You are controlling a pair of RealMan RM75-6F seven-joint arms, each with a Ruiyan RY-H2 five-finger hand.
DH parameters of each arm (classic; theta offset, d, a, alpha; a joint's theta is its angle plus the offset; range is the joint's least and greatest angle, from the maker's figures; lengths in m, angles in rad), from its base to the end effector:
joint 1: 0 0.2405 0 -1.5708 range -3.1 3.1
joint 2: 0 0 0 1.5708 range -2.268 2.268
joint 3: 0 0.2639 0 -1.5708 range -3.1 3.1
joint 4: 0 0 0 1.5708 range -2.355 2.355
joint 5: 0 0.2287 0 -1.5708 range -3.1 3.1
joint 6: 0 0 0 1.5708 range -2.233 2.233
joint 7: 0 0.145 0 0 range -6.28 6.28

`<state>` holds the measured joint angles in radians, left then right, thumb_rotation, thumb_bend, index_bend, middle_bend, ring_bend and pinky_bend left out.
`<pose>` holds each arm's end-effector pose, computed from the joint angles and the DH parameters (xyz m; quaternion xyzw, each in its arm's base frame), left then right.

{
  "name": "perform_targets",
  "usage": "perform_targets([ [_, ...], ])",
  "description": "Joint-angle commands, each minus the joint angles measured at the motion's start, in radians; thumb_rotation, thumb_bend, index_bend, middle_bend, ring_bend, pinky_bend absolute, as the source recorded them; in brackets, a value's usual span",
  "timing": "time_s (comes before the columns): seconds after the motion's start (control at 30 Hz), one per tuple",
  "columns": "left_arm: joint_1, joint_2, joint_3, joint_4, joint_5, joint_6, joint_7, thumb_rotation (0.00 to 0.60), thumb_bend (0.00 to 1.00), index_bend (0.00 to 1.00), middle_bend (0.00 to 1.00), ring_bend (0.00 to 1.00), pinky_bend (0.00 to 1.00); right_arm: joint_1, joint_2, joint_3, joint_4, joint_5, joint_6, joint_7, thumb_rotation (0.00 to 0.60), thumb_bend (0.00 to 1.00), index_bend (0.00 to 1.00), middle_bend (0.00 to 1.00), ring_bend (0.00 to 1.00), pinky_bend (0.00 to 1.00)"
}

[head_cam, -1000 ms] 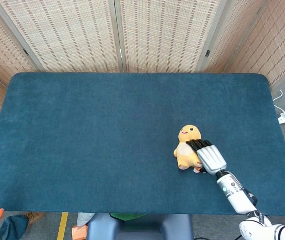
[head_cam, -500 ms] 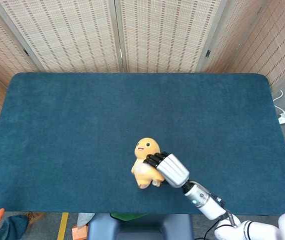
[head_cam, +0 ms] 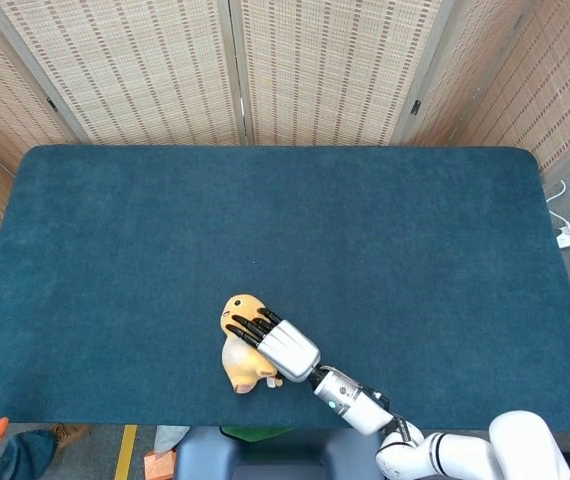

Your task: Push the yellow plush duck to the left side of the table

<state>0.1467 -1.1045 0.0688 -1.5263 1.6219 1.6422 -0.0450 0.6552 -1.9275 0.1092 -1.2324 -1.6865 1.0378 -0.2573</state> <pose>-0.3555 0.0780 0.1566 -0.5890 -0.4062 -0.3383 0.6112 -0.0901 -0.2646 -0.1394 0.8057 -0.2425 0.4633 0.2781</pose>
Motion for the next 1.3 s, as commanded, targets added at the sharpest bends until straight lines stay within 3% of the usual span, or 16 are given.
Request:
perform_targets([
  [0.03, -0.002, -0.003, 0.004, 0.001, 0.008, -0.001, 0.007, 0.600, 0.31, 0.00, 0.00, 0.00, 0.20, -0.050, 0.137, -0.040, -0.181, 0.016, 0.051, -0.034, 0.600, 0.05, 0.00, 0.00, 0.00, 0.00],
  [0.17, -0.007, -0.016, 0.008, 0.005, 0.025, 0.000, 0.015, 0.600, 0.31, 0.00, 0.00, 0.00, 0.20, -0.105, 0.341, -0.109, -0.389, 0.007, 0.091, -0.004, 0.600, 0.04, 0.00, 0.00, 0.00, 0.00],
  [0.27, -0.014, -0.027, 0.014, 0.007, 0.045, -0.003, 0.026, 0.600, 0.31, 0.00, 0.00, 0.00, 0.20, -0.156, 0.471, -0.169, -0.460, -0.032, 0.166, 0.052, 0.600, 0.04, 0.00, 0.00, 0.00, 0.00],
  [0.47, -0.046, -0.009, 0.028, -0.066, 0.113, -0.025, 0.120, 0.600, 0.31, 0.00, 0.00, 0.00, 0.20, -0.314, 0.626, -0.296, -0.381, -0.147, 0.424, 0.155, 0.600, 0.04, 0.00, 0.00, 0.00, 0.00],
  [0.57, -0.079, -0.003, 0.036, -0.127, 0.185, -0.047, 0.186, 0.600, 0.31, 0.00, 0.00, 0.00, 0.20, -0.408, 0.666, -0.330, -0.309, -0.149, 0.542, 0.173, 0.600, 0.04, 0.00, 0.00, 0.00, 0.00],
  [0.73, -0.145, -0.021, 0.042, -0.252, 0.281, -0.146, 0.340, 0.600, 0.27, 0.00, 0.00, 0.00, 0.20, -0.512, 0.710, -0.335, -0.240, -0.121, 0.682, 0.266, 0.600, 0.05, 0.00, 0.00, 0.00, 0.00],
  [0.87, -0.212, -0.075, 0.032, -0.372, 0.297, -0.301, 0.495, 0.600, 0.25, 0.00, 0.00, 0.00, 0.20, -0.548, 0.741, -0.310, -0.221, -0.111, 0.751, 0.347, 0.600, 0.05, 0.00, 0.00, 0.00, 0.00],
  [1.07, -0.288, -0.217, -0.019, -0.477, 0.170, -0.535, 0.759, 0.600, 0.23, 0.00, 0.00, 0.00, 0.14, -0.561, 0.783, -0.288, -0.220, -0.103, 0.767, 0.456, 0.600, 0.06, 0.00, 0.00, 0.00, 0.00],
  [1.3, -0.394, -0.405, -0.118, -0.443, 0.018, -0.683, 0.916, 0.600, 0.22, 0.00, 0.00, 0.00, 0.07, -0.569, 0.815, -0.284, -0.222, -0.119, 0.756, 0.518, 0.600, 0.06, 0.00, 0.00, 0.00, 0.00],
])
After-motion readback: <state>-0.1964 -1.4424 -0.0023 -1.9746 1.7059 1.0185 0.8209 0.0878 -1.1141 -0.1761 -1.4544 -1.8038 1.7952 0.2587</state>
